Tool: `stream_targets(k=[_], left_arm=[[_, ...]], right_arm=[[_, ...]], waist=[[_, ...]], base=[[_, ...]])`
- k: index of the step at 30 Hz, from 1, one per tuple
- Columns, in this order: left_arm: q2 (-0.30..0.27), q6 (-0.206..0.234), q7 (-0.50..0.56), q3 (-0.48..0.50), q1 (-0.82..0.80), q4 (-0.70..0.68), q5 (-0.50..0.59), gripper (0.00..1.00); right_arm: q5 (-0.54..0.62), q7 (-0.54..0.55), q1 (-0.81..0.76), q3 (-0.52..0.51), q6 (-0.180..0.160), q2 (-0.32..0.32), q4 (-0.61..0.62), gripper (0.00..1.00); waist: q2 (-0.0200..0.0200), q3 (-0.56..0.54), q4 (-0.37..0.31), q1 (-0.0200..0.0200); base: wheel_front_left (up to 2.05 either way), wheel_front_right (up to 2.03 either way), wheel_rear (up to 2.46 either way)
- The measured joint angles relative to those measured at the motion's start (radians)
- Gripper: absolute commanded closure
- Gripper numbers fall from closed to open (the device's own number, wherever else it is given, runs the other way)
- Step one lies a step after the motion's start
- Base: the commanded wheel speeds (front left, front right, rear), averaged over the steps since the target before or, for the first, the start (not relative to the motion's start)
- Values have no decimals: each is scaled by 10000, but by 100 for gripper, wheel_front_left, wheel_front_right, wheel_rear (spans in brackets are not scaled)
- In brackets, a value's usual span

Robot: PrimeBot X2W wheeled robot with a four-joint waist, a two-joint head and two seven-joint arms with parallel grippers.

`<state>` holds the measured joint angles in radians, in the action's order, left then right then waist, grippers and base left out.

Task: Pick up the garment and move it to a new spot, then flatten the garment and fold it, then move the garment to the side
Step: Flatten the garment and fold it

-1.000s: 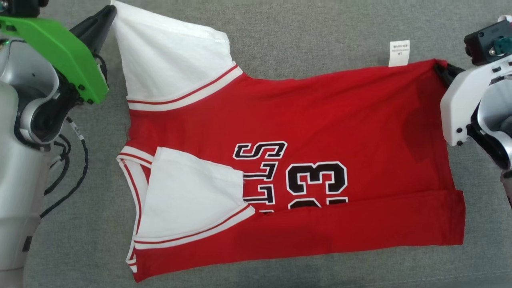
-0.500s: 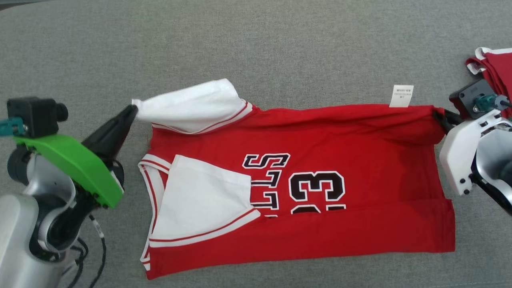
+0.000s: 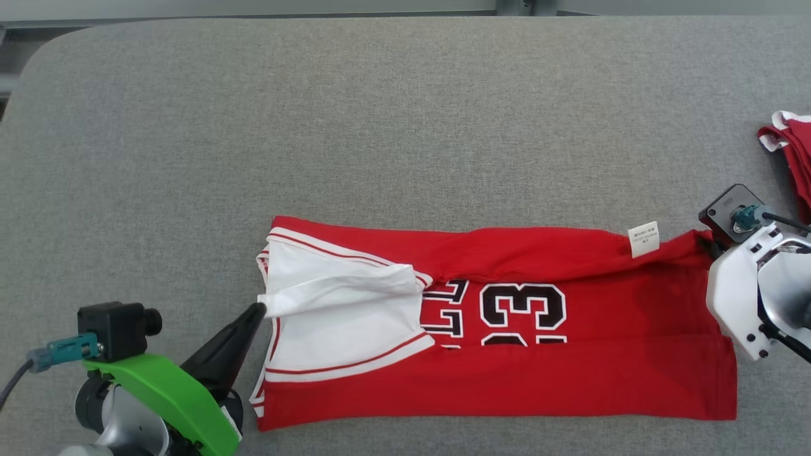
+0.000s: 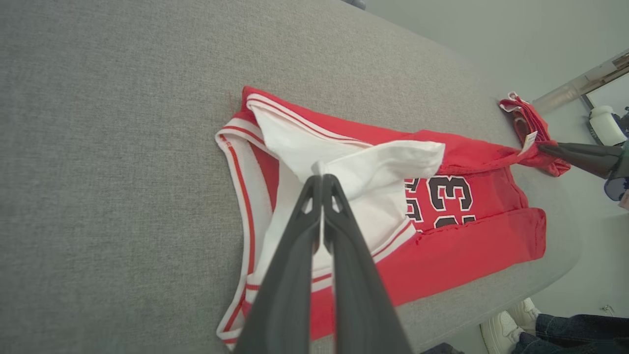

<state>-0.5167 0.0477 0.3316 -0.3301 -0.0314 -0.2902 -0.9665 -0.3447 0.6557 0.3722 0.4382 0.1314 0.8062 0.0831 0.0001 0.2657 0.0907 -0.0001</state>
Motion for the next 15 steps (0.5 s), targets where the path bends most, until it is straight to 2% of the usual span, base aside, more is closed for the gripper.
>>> stream_targets(k=[11,15], left_arm=[[568,8,-98,-619,747,81,-265,100],[585,54,-128,-708,1073,171,-286,100]], right_arm=[[-127,600,-326,604,0,646,232,100],[-113,646,-338,792,0,840,109,100]], waist=[[0,-275,309,0],[0,-325,368,0]], base=[[0,0,0],[0,0,0]])
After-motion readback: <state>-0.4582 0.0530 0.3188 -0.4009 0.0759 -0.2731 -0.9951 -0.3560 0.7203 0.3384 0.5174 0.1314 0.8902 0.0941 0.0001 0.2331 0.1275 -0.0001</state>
